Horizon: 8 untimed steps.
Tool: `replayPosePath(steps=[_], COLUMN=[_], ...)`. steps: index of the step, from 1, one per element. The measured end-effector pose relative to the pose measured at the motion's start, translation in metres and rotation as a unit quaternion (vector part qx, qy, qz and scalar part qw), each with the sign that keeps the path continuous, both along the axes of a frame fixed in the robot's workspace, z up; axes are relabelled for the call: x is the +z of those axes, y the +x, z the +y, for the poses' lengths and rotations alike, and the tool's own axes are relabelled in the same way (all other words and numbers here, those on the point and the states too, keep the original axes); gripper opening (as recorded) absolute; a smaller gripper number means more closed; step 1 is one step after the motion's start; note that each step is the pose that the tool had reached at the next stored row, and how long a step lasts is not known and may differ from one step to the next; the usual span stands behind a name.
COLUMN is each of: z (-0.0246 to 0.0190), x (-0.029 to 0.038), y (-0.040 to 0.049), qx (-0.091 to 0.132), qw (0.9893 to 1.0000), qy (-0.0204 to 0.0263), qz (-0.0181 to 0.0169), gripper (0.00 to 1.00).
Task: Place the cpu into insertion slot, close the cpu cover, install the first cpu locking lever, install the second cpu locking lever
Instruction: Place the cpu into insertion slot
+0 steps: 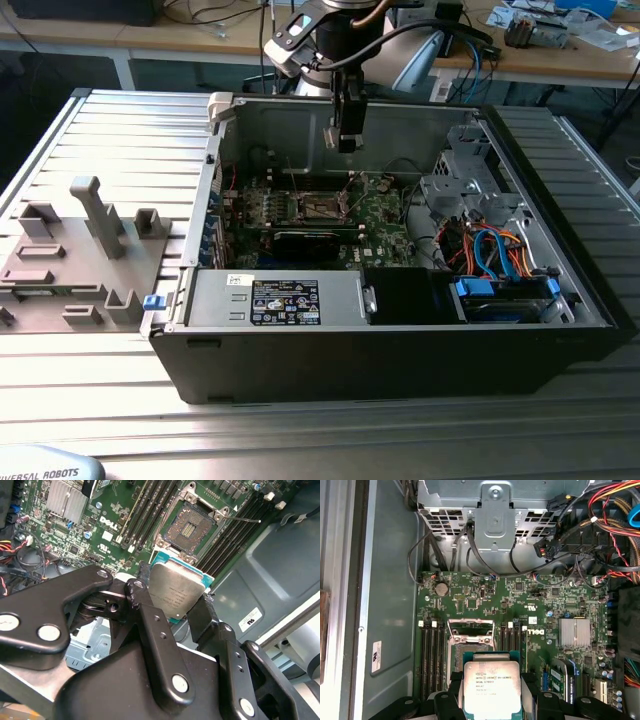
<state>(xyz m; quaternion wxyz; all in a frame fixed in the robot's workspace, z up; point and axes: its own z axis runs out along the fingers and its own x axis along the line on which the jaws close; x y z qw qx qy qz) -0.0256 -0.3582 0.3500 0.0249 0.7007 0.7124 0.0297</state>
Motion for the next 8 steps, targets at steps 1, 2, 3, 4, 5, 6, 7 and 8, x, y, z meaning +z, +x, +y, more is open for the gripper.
replayPosePath(steps=[1,2,3,4,5,6,7,8], z=[0.0,0.0,0.0,0.0,0.0,0.0,0.0,0.0], x=[0.0,0.0,0.0,0.0,0.0,0.0,0.0,0.0], y=[0.0,0.0,0.0,0.0,0.0,0.0,0.0,0.0], qx=[0.0,0.0,-0.001,-0.002,-0.003,-0.003,-0.003,-0.004], qw=[1.0,1.0,1.0,1.0,1.0,1.0,1.0,1.0], qy=[0.0,0.0,0.0,0.0,0.0,0.0,0.0,0.0], qz=[0.0,0.0,0.0,0.0,0.0,0.0,0.0,0.0], gripper=[0.54,0.54,0.54,0.54,0.54,0.54,0.54,0.54])
